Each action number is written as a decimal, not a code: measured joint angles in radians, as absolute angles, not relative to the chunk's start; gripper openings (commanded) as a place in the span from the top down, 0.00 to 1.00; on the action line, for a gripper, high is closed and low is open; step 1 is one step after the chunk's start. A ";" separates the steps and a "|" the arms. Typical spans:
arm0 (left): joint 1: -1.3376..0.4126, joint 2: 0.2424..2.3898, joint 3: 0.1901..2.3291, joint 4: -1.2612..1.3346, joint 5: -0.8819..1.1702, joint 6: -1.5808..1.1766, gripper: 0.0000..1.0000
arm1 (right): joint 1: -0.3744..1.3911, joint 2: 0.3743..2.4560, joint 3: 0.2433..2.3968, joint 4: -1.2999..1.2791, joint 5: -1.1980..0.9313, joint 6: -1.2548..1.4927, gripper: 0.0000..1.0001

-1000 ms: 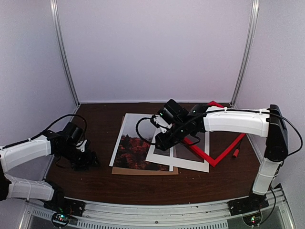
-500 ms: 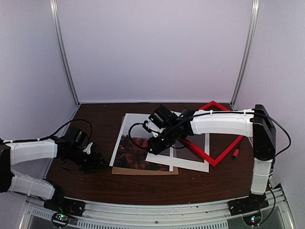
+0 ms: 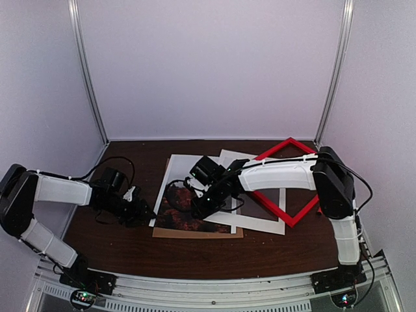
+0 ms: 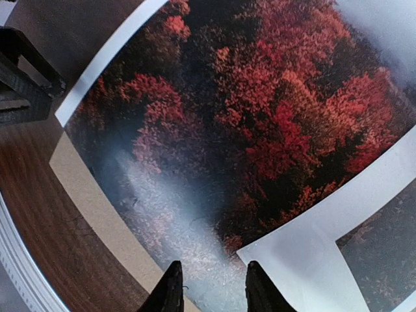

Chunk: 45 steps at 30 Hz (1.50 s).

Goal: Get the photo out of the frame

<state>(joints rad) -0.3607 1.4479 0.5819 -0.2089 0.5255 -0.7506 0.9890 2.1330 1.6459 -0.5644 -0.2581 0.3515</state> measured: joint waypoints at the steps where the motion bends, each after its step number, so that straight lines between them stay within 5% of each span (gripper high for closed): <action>1: -0.357 1.459 0.586 -0.202 0.536 -0.745 0.42 | 0.989 2.145 1.649 -0.564 -0.258 0.350 0.68; 37: -0.337 1.563 0.628 -0.026 0.749 -0.780 0.57 | 0.982 2.201 1.658 -0.564 -0.253 0.336 0.73; 45: -0.345 1.618 0.643 -0.008 0.755 -0.797 0.73 | 0.982 2.201 1.658 -0.565 -0.246 0.336 0.74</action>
<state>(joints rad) -0.3447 1.6180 0.6426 -0.0082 0.7551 -0.7971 0.9821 2.2013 1.6577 -0.5648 -0.2462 0.3363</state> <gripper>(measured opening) 0.347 0.266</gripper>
